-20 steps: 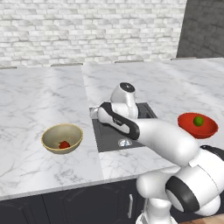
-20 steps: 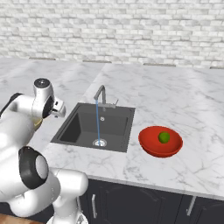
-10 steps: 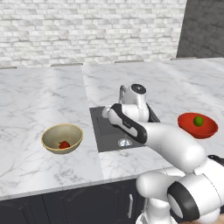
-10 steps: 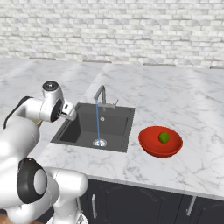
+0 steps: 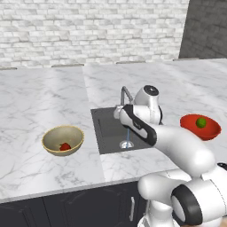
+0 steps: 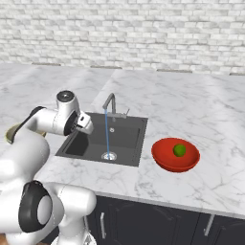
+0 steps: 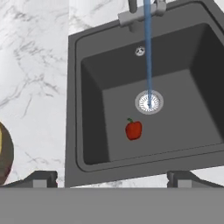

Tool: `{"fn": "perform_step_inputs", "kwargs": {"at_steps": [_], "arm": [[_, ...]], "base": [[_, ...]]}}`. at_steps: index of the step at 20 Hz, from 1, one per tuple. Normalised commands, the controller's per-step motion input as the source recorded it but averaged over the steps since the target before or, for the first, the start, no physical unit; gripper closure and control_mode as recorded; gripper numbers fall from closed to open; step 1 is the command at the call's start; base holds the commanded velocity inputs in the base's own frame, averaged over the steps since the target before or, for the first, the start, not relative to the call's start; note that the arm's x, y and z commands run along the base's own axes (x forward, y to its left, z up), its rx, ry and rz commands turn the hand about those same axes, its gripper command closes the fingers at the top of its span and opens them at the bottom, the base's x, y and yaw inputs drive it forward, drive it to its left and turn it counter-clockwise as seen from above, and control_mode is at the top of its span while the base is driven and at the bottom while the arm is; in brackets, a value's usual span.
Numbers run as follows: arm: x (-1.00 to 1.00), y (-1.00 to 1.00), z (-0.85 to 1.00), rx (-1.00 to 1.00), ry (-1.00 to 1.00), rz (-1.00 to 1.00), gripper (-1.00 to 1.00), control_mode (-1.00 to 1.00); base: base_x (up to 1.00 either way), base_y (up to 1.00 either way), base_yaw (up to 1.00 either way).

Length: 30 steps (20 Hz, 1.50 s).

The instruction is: Pick the bell peppers from the sink and place them in one bowl. Place the lime in the other bowl. Then turn off the sink faucet.

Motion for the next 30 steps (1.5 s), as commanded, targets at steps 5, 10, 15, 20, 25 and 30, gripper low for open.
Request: {"fn": "perform_step_inputs", "kwargs": {"at_steps": [5, 10, 15, 20, 25, 30], "arm": [[0.00, -0.34, -0.12, -0.03, 0.02, 0.00, -1.00, -1.00], [0.00, -0.25, -0.17, -0.07, 0.06, 0.00, -1.00, -1.00], [0.00, -0.15, -0.03, -0.10, 0.13, 0.00, -1.00, -1.00], [0.00, -0.15, 0.00, -0.02, 0.05, 0.00, -1.00, -1.00], [0.00, -0.04, -0.07, 0.00, 0.00, 0.00, -1.00, -1.00], [0.00, 0.00, -0.14, 0.00, 0.00, 0.00, -1.00, -1.00]], "base": [[0.00, 0.00, 0.00], [0.00, 0.00, 0.00], [0.00, 0.00, 0.00], [0.00, 0.00, 0.00], [0.00, 0.00, 0.00], [0.00, 0.00, 0.00]]}}
